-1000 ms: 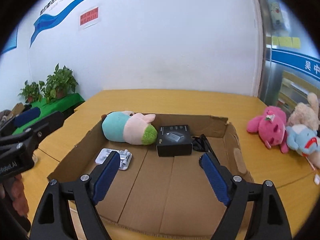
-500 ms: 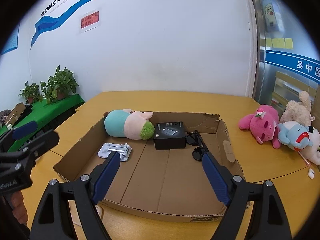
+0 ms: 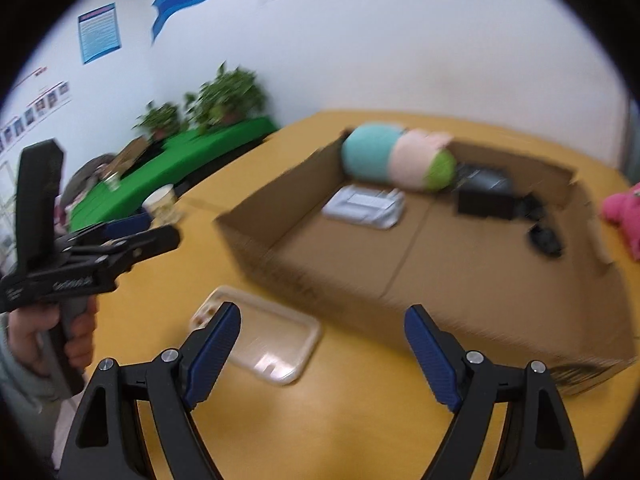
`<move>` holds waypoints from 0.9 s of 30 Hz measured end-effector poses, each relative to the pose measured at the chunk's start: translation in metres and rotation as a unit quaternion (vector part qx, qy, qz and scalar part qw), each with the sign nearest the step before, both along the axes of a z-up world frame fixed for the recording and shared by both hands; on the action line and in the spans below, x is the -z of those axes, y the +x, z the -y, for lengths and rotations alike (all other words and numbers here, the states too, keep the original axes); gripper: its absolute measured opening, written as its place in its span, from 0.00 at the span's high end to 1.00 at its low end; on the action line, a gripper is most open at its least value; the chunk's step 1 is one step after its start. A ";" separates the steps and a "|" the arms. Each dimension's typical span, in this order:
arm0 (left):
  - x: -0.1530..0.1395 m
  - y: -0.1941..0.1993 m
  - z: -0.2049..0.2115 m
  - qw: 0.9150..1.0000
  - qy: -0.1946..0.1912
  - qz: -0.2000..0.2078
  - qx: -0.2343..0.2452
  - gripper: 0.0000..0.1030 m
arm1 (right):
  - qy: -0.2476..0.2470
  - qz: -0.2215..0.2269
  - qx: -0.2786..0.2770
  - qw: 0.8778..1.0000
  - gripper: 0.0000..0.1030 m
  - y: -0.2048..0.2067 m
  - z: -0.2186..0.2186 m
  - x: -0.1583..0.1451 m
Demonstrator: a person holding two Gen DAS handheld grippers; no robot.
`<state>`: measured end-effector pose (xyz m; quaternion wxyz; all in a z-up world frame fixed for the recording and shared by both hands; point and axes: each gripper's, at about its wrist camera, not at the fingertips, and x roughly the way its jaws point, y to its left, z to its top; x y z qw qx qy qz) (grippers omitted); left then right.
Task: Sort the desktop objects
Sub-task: 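Withdraw both grippers from the box toward the clear phone case, then close both grippers on the rim of the clear phone case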
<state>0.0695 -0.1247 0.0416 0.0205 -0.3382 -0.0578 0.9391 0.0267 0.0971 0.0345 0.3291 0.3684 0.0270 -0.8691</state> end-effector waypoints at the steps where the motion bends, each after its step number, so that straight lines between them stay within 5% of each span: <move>1: 0.009 0.000 0.004 1.000 0.007 0.014 0.003 0.06 | -0.006 0.022 -0.015 1.000 0.18 -0.001 0.006 0.010; 5: 0.042 -0.005 0.016 0.997 0.041 0.073 0.002 0.08 | -0.010 0.103 -0.055 0.993 0.18 -0.011 0.030 0.053; 14: 0.087 -0.031 0.018 0.980 0.120 0.155 0.031 0.22 | -0.009 0.136 -0.082 0.987 0.18 -0.035 0.054 0.079; 21: 0.073 -0.028 0.001 0.980 0.133 0.141 0.048 0.25 | -0.034 0.130 -0.077 0.988 0.17 -0.025 0.037 0.075; 27: 0.036 -0.015 -0.031 0.981 0.140 0.089 0.102 0.25 | -0.066 0.075 -0.040 0.994 0.17 -0.005 -0.007 0.043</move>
